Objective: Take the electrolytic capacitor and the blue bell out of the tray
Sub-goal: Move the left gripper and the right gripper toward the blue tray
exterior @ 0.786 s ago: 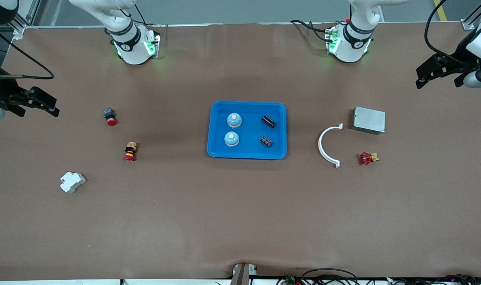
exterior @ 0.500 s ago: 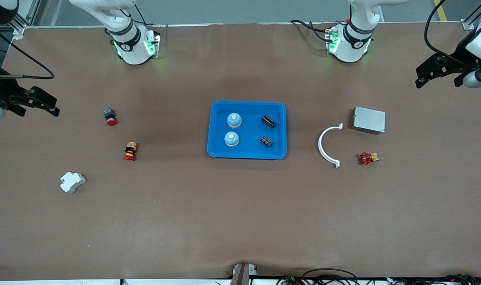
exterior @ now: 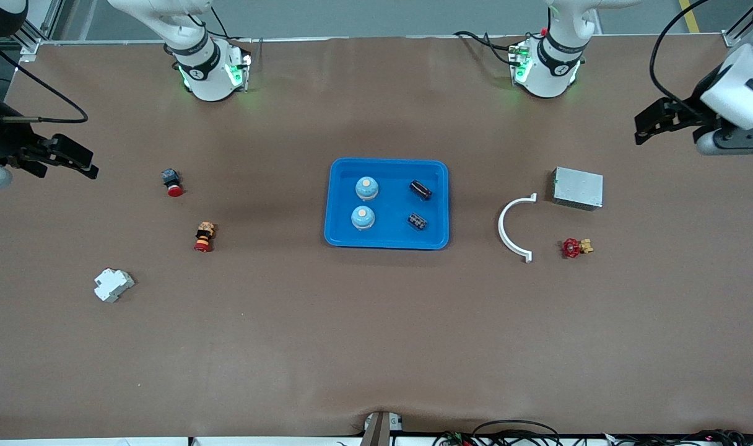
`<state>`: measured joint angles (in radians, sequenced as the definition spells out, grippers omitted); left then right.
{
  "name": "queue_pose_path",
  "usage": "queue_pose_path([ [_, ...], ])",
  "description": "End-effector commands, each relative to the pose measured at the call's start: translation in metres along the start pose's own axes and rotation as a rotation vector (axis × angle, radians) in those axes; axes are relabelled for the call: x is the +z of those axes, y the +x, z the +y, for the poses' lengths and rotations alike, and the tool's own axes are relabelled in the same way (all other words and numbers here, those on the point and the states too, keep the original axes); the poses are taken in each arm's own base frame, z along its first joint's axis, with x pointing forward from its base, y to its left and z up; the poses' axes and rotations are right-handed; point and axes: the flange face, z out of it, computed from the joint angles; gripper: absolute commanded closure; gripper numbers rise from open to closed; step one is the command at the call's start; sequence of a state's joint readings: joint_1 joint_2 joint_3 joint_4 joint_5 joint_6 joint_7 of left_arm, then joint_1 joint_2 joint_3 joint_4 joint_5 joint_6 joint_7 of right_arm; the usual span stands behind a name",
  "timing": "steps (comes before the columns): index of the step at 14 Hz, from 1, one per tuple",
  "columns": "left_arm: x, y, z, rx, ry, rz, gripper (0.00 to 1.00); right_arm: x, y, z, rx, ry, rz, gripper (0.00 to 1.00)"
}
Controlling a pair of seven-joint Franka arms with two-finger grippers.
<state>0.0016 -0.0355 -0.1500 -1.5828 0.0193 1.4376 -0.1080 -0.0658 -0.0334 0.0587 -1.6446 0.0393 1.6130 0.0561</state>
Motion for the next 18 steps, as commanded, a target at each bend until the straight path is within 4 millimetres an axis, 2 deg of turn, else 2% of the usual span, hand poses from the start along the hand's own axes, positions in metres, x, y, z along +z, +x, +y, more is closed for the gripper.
queue_pose_path([
  [1, 0.018, -0.005, 0.044, -0.008, 0.033, -0.049, 0.00, -0.003, -0.007, 0.001, 0.018, 0.015, -0.010, 0.00],
  [4, 0.045, -0.008, 0.107, -0.037, 0.068, -0.072, 0.00, 0.001, -0.009, -0.002, 0.016, 0.012, -0.027, 0.00],
  [6, 0.072, -0.013, 0.150, -0.083, 0.086, -0.083, 0.00, 0.007, -0.014, -0.007, 0.049, 0.011, -0.037, 0.00],
  [7, 0.086, -0.013, 0.161, -0.100, 0.089, -0.089, 0.00, 0.009, -0.015, -0.014, 0.078, 0.009, -0.044, 0.00],
  [9, 0.115, -0.016, 0.181, -0.104, 0.086, -0.088, 0.00, 0.012, -0.023, -0.044, 0.150, 0.008, -0.054, 0.00],
  [11, 0.148, -0.025, 0.205, -0.154, 0.076, -0.075, 0.00, 0.020, -0.031, -0.066, 0.243, 0.071, -0.086, 0.00],
  [12, 0.165, -0.032, 0.223, -0.181, 0.073, -0.064, 0.00, 0.025, -0.033, -0.075, 0.298, 0.095, -0.108, 0.00],
  [13, 0.184, -0.039, 0.249, -0.202, 0.065, -0.062, 0.00, 0.028, -0.038, -0.097, 0.316, 0.090, -0.116, 0.00],
  [14, 0.200, -0.042, 0.265, -0.244, 0.065, -0.071, 0.00, 0.033, -0.043, -0.117, 0.351, 0.085, -0.116, 0.00],
  [16, 0.228, -0.053, 0.302, -0.302, 0.065, -0.085, 0.00, 0.054, -0.054, -0.161, 0.429, 0.079, -0.107, 0.00],
  [18, 0.251, -0.055, 0.315, -0.411, 0.024, -0.064, 0.00, 0.087, -0.066, -0.202, 0.472, 0.093, -0.073, 0.00],
])
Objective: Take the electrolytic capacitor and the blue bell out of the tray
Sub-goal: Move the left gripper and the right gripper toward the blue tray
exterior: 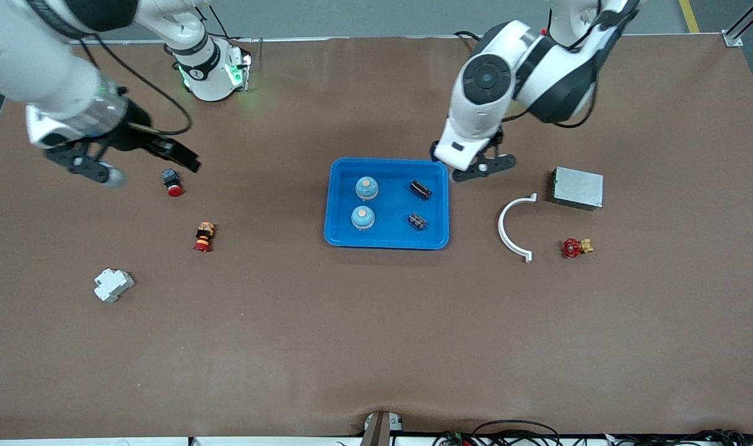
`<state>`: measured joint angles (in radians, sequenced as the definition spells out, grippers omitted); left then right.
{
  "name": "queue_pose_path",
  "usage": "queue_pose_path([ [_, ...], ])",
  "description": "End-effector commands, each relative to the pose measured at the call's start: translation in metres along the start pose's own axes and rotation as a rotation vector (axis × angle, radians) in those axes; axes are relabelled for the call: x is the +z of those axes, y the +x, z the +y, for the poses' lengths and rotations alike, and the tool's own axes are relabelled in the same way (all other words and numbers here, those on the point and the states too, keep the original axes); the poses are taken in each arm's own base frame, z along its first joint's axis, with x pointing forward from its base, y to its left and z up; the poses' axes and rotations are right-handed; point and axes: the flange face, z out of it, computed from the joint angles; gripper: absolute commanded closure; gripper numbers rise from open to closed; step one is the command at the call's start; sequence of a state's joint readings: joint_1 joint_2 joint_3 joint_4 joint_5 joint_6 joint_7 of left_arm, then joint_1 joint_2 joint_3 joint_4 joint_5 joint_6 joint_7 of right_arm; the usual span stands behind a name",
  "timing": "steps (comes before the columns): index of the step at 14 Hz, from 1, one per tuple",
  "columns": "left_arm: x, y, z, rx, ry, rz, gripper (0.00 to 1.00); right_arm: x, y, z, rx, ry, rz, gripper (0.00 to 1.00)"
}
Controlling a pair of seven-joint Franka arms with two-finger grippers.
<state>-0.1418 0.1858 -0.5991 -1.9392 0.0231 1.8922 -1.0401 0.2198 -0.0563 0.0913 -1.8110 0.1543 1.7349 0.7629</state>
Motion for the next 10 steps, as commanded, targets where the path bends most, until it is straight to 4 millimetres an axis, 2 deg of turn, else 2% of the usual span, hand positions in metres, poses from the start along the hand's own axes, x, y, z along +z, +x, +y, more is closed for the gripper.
queue_pose_path([
  [1, 0.032, -0.001, 0.013, -0.133, -0.053, 0.028, 0.00, 0.045, -0.038, -0.027, 0.078, 0.036, 0.027, 0.00],
  [3, 0.060, -0.016, 0.032, -0.165, -0.078, 0.012, 0.00, 0.085, -0.059, -0.057, 0.119, 0.035, 0.033, 0.00],
  [5, 0.082, -0.021, 0.045, -0.264, -0.115, -0.005, 0.00, 0.128, -0.083, -0.090, 0.154, -0.001, 0.071, 0.00],
  [7, 0.102, -0.024, 0.041, -0.326, -0.147, -0.004, 0.11, 0.177, -0.104, -0.120, 0.194, -0.012, 0.107, 0.00],
  [10, 0.129, -0.025, 0.039, -0.373, -0.203, -0.007, 0.14, 0.236, -0.124, -0.151, 0.241, -0.019, 0.152, 0.00],
])
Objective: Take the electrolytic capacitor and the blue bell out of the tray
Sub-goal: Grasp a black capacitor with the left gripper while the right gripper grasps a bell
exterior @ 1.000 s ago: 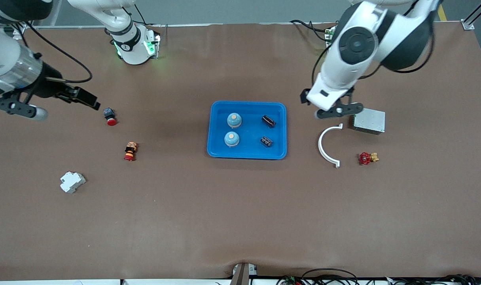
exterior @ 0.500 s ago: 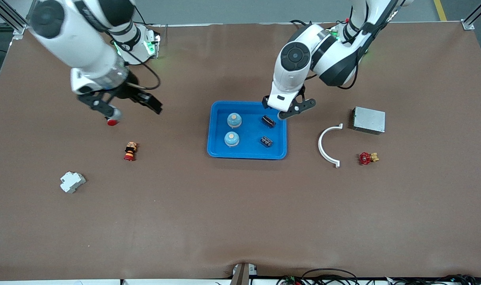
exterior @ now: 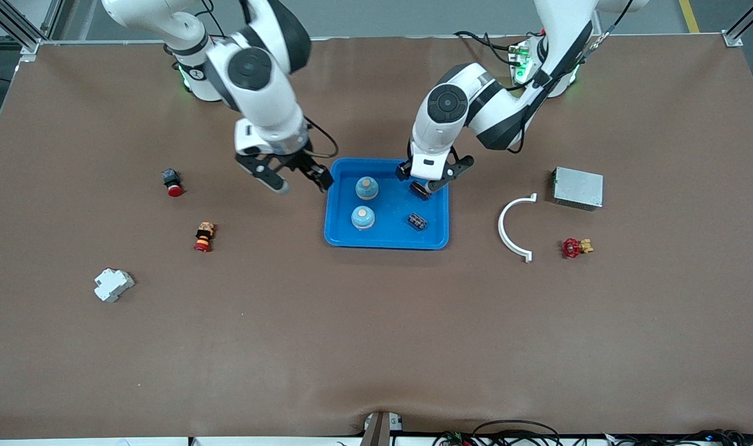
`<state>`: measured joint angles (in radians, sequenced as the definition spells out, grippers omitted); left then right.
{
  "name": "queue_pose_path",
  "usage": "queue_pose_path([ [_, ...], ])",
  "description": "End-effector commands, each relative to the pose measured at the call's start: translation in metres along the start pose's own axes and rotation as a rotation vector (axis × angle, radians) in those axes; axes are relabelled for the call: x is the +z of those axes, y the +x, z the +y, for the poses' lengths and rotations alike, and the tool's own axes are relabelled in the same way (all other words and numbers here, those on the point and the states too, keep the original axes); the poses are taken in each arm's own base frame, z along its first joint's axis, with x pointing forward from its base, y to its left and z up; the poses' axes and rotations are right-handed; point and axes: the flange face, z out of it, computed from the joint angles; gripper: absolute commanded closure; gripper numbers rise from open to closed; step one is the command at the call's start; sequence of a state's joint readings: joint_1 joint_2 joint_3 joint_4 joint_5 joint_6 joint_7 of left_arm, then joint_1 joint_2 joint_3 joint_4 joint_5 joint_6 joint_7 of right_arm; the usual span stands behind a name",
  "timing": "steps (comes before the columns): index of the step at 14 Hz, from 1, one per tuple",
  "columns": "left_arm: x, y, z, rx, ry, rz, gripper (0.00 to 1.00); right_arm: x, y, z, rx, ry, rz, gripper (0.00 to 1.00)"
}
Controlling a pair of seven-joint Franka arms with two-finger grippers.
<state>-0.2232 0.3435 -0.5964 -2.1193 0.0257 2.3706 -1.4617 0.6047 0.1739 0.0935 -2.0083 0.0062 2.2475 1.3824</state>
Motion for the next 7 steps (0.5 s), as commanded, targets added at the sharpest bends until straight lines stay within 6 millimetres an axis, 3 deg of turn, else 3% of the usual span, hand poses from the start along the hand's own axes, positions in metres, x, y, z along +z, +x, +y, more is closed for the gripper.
queue_pose_path([
  [1, 0.020, 0.002, -0.005, -0.034, -0.031, 0.015, 0.18, 0.043, -0.021, -0.026, 0.038, -0.028, 0.037, 0.00],
  [7, 0.069, 0.012, -0.003, -0.093, -0.041, 0.094, 0.32, 0.105, -0.047, -0.059, 0.079, -0.066, 0.082, 0.00],
])
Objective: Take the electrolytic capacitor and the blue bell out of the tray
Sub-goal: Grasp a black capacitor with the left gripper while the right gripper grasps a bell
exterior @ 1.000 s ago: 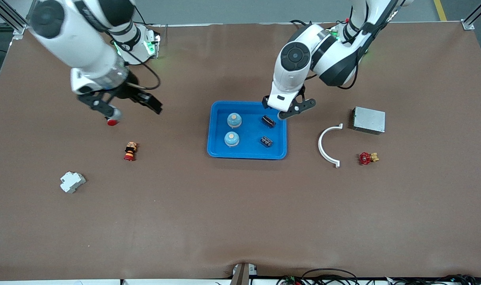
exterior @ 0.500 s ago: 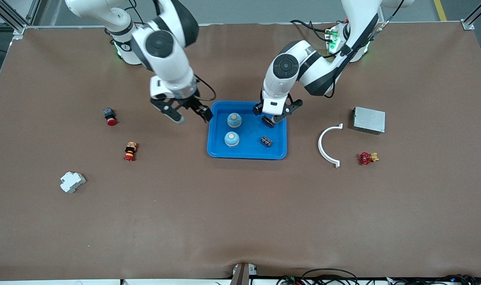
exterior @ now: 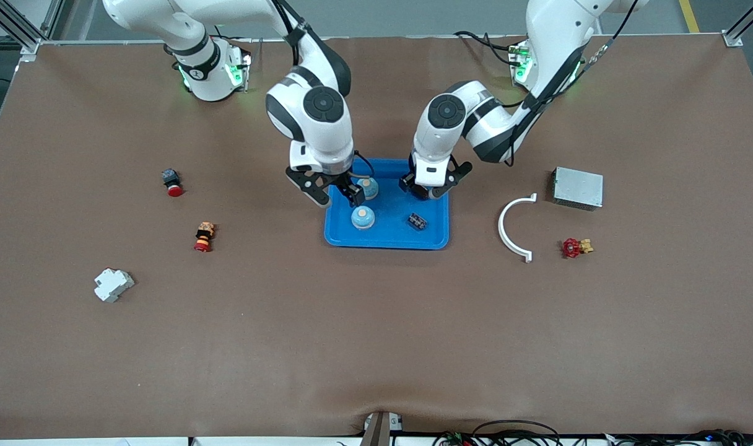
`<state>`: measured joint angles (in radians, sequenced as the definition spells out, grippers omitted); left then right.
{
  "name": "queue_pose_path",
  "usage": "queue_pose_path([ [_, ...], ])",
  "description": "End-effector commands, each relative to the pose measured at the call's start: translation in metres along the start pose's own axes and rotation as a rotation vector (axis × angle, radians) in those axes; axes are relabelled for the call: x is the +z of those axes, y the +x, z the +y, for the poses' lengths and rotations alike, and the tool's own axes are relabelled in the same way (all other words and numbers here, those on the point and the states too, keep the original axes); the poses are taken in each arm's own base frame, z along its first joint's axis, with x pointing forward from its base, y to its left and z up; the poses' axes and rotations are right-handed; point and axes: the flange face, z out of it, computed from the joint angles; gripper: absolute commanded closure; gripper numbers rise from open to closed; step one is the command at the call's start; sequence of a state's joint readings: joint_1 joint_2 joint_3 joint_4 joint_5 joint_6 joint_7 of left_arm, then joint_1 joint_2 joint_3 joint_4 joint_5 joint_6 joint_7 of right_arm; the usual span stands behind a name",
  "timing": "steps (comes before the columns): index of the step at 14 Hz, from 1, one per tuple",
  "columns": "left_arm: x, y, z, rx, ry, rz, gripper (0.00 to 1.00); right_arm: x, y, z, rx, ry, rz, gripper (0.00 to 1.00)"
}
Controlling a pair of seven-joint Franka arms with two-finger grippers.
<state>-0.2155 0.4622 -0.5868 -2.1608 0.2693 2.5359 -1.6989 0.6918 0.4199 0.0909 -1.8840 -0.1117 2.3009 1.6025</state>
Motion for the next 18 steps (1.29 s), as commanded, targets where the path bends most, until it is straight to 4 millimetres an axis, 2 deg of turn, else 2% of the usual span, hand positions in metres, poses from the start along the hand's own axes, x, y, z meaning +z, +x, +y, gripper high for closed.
queue_pose_path([
  [1, 0.018, 0.003, 0.003, -0.043, -0.009, 0.022, 0.32, 0.020, -0.009, -0.024, 0.028, -0.002, 0.029, 0.00],
  [3, 0.031, 0.007, 0.005, -0.067, -0.016, 0.039, 0.36, 0.035, -0.009, -0.034, 0.036, -0.005, 0.043, 0.00],
  [4, 0.034, 0.008, 0.005, -0.062, -0.019, 0.052, 0.45, 0.043, -0.009, -0.038, 0.042, -0.003, 0.050, 0.00],
  [7, 0.032, 0.011, 0.006, -0.077, -0.024, 0.063, 1.00, 0.062, -0.010, -0.044, 0.051, 0.018, 0.049, 0.00],
  [10, 0.013, 0.018, 0.009, -0.072, -0.047, 0.089, 1.00, 0.075, -0.010, -0.044, 0.051, 0.018, 0.048, 0.00],
  [13, -0.022, 0.047, 0.006, -0.076, -0.027, 0.163, 1.00, 0.084, -0.014, -0.045, 0.061, 0.029, 0.045, 0.00],
  [14, -0.034, 0.048, 0.005, -0.059, -0.013, 0.179, 1.00, 0.086, -0.014, -0.045, 0.061, 0.029, 0.044, 0.00],
  [16, -0.057, 0.063, 0.000, -0.001, 0.017, 0.209, 1.00, 0.090, -0.020, -0.045, 0.054, 0.025, 0.043, 0.00],
  [18, -0.080, 0.088, -0.007, 0.018, 0.032, 0.181, 1.00, 0.094, -0.025, -0.048, 0.052, 0.024, 0.042, 0.00],
])
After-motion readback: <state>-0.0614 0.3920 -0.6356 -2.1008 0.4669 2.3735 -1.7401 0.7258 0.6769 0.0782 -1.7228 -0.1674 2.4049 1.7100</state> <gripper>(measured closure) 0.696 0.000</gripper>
